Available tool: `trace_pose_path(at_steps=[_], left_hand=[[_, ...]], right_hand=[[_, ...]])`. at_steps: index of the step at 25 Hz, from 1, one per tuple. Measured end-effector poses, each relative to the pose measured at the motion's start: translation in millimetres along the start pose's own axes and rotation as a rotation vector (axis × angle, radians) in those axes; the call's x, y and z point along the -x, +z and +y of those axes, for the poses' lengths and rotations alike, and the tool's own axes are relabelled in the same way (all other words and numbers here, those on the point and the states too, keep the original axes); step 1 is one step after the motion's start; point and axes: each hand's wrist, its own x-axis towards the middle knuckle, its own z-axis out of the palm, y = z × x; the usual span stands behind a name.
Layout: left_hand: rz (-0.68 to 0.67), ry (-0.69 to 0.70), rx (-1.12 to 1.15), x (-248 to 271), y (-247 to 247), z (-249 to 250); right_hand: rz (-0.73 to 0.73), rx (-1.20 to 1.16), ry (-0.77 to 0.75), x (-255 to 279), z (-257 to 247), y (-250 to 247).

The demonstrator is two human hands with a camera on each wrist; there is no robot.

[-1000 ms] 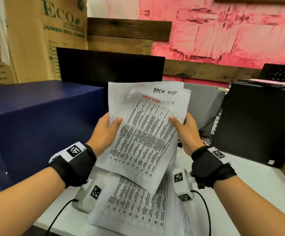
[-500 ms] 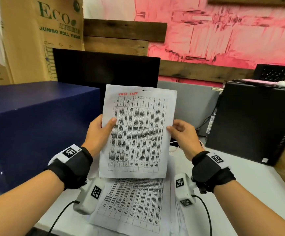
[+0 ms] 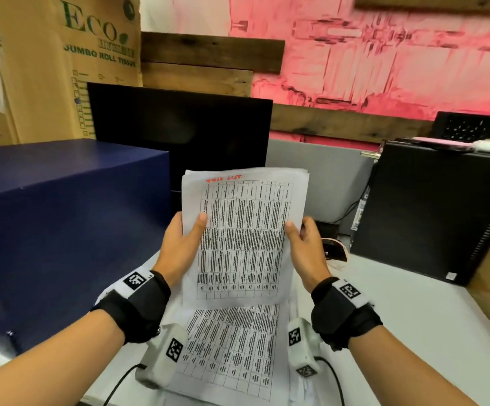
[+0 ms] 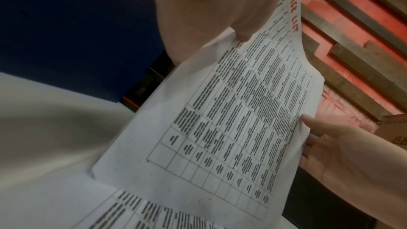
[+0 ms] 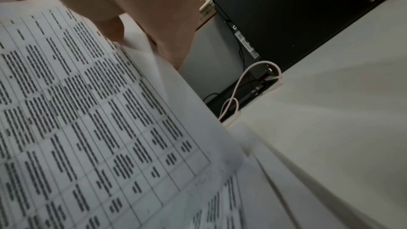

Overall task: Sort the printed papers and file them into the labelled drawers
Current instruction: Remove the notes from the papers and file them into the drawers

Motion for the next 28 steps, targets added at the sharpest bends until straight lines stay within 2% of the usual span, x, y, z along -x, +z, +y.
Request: trace_pose_path(at_steps=[5, 8, 11, 16, 23, 28], left_hand=[[-0.041, -0.087, 0.129, 5, 0, -15], [-0.020, -0.090, 0.062, 6, -5, -14], [0.075, -0.022, -0.046, 13, -23, -1], [0.262, 0.140, -0.246, 33, -75, 34], [0.341, 0.302, -0.515, 76, -163, 63], [0.393, 0.234, -0.624, 90, -229, 56]], right_hand=[[-0.005, -0.008, 0.044, 8, 13, 6], [-0.004, 0.002, 0.026, 6, 11, 11], [-0.028, -0.006, -0.023, 8, 2, 26], [-0.123, 0.010, -0.127, 23, -10, 74], [-0.186, -0.018, -0.255, 59, -39, 153], [-0.263, 0.027, -0.322, 80, -49, 190]])
